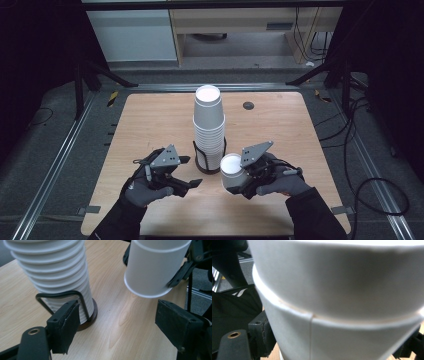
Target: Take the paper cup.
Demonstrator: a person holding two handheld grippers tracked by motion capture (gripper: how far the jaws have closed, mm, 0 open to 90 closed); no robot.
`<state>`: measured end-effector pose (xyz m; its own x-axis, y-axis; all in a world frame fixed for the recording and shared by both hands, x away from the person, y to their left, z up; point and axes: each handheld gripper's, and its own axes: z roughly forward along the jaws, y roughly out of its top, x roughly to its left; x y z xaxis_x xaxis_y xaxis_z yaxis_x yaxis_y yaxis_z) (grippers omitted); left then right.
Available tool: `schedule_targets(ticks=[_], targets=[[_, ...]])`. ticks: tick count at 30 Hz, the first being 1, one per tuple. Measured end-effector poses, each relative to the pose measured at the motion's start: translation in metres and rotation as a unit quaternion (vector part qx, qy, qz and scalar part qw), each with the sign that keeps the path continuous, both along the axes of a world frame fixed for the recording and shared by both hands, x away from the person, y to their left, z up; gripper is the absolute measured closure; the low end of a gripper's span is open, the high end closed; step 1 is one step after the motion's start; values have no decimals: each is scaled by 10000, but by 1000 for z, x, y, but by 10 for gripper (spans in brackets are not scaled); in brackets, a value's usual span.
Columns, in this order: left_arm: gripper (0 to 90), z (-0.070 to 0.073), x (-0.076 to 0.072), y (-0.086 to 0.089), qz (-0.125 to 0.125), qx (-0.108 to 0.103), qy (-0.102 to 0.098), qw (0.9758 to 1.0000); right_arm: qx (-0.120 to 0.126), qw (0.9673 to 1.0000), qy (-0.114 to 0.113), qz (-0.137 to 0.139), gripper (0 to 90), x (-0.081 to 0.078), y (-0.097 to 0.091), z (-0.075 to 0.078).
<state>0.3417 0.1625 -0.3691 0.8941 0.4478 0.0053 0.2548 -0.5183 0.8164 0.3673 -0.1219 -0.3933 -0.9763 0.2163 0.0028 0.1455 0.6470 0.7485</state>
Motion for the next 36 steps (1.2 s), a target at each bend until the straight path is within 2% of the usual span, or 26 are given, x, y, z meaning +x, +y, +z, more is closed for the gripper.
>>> schedule_targets(ticks=[7,19,36], targets=[[189,4,0,-12,-193,-53,79,9998,-70,9999,62,96,146,-1,5,-7],[184,7,1,-41,-580,65,160,9982,-180,9995,106,217,146,-3,12,-13],[172,4,7,-63,-850,219,319,9956,-264,9990,132,342,146,-4,18,-16]])
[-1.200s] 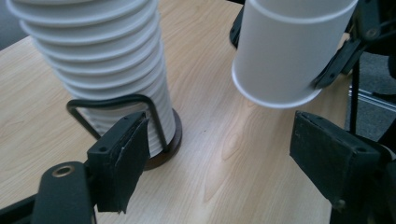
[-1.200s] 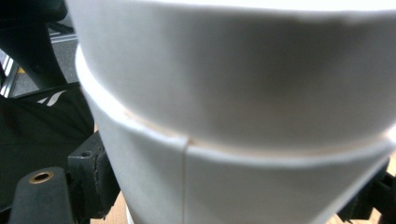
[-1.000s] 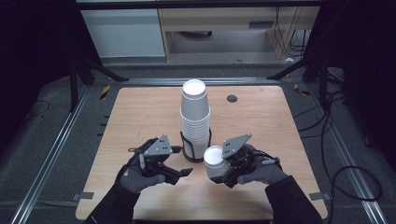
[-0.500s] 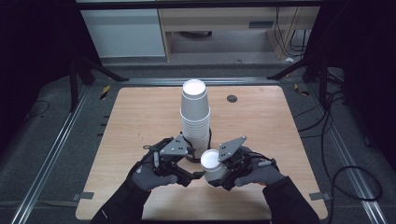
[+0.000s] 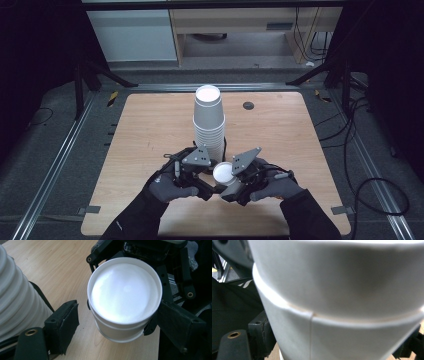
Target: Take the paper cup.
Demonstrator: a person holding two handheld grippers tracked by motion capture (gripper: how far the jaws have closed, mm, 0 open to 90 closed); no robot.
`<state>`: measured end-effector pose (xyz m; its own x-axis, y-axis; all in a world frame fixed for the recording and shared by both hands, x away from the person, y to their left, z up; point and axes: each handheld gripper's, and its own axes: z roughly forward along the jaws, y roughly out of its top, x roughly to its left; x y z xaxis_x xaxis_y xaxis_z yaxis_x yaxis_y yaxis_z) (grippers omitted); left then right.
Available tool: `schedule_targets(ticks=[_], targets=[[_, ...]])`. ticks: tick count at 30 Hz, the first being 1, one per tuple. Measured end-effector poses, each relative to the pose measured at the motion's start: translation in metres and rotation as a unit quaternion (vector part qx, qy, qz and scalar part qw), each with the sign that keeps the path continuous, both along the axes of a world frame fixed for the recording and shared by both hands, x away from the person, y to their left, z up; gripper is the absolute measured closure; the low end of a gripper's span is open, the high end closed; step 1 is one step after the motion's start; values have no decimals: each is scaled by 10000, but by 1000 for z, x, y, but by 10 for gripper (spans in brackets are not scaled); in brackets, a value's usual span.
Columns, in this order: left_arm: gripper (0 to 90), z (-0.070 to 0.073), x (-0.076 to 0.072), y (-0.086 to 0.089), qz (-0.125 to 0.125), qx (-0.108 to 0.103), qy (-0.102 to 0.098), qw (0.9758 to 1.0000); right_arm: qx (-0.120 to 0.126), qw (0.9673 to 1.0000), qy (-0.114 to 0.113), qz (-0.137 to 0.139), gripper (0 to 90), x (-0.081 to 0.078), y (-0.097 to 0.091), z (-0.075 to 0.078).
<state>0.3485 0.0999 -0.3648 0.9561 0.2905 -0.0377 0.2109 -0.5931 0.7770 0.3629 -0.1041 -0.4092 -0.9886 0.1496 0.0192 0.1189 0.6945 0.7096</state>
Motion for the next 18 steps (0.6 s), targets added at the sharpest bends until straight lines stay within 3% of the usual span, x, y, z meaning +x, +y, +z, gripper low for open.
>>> schedule_targets(ticks=[18], targets=[[186,-9,2,-16,-110,101,75,9999,28,10000,31,2,146,0,3,0]])
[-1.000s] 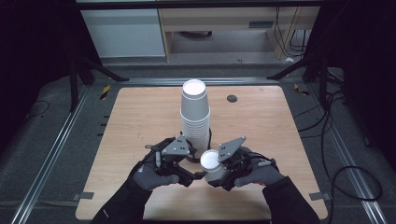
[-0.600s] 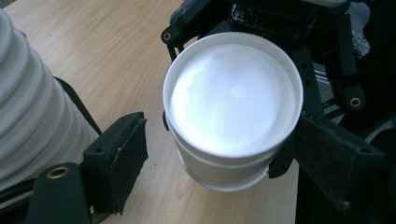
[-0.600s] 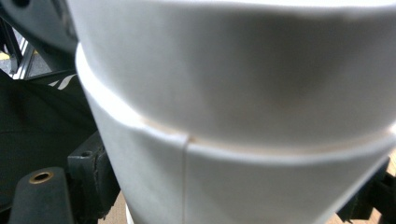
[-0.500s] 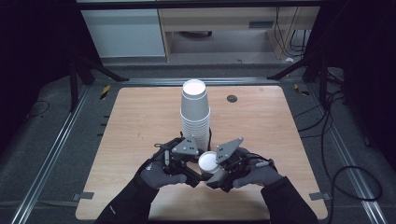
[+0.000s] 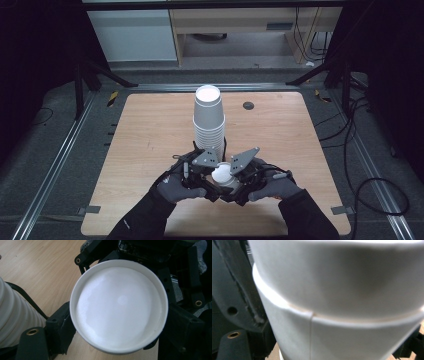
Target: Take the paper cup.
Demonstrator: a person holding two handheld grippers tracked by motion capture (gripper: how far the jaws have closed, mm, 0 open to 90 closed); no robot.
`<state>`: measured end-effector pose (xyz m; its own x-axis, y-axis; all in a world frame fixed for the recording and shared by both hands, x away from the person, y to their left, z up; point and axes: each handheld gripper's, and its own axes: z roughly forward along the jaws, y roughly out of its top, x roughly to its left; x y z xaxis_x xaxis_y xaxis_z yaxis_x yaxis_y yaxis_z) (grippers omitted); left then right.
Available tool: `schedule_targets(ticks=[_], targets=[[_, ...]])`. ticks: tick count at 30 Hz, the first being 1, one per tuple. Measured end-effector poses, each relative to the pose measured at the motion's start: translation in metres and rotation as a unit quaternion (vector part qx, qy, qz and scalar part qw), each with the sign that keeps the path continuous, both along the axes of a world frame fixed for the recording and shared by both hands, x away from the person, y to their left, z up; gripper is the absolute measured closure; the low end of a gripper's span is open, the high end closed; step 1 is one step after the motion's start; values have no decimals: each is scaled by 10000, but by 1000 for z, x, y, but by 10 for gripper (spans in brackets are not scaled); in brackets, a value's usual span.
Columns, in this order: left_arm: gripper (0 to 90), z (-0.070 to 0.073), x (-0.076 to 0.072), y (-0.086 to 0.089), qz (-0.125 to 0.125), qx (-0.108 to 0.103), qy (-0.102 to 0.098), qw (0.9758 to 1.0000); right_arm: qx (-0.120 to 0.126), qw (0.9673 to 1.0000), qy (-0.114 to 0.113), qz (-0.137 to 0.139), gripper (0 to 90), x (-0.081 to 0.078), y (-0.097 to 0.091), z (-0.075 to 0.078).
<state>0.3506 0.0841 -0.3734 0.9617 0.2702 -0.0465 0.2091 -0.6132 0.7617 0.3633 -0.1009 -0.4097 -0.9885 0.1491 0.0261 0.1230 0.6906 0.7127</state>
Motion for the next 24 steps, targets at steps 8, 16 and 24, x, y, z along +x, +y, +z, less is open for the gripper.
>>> schedule_targets(ticks=[8,16,24], targets=[[202,-1,-1,-1,14,24,27,10000,-3,10000,19,6,146,0,0,0],[212,-2,-1,-1,11,98,56,9999,-64,10000,70,29,140,0,2,-3],[215,0,1,1,15,-9,96,10000,73,9999,113,-30,112,0,0,-3]])
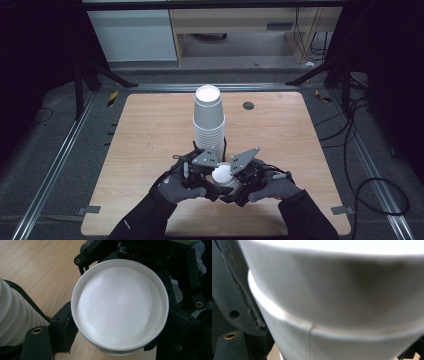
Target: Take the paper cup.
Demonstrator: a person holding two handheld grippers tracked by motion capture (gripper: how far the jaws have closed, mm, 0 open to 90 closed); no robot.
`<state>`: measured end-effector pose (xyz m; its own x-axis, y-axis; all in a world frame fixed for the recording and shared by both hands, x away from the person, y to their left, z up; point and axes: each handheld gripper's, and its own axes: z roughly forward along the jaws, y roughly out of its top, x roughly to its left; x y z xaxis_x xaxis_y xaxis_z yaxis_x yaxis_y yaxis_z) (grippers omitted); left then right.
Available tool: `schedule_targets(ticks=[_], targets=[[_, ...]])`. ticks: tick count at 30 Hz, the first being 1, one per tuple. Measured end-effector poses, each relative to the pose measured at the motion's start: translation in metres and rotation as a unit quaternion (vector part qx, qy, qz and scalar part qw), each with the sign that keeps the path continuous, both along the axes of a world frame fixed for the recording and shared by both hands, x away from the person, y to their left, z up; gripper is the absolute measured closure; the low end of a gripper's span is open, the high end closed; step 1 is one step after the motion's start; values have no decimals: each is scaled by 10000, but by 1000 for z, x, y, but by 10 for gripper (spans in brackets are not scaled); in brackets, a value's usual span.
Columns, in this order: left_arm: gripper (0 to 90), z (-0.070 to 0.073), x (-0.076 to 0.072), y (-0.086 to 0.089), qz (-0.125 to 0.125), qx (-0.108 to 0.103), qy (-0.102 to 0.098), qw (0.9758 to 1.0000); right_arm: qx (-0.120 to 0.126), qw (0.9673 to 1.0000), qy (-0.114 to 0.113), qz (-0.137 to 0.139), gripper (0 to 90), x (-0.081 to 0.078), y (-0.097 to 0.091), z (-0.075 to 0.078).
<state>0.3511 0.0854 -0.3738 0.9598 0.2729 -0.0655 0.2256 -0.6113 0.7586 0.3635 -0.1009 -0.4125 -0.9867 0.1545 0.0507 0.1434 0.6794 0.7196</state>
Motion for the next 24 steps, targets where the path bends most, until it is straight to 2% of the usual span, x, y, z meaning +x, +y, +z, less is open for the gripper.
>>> schedule_targets(ticks=[12,13,24], targets=[[217,2,0,6,28,-30,-73,10000,122,9998,-80,-101,46,-1,-5,3],[217,2,0,8,58,-37,-68,10000,143,9997,-89,-183,46,-1,-6,5],[217,1,1,28,268,-84,-75,9996,338,9987,-114,-361,32,-1,-22,14]])
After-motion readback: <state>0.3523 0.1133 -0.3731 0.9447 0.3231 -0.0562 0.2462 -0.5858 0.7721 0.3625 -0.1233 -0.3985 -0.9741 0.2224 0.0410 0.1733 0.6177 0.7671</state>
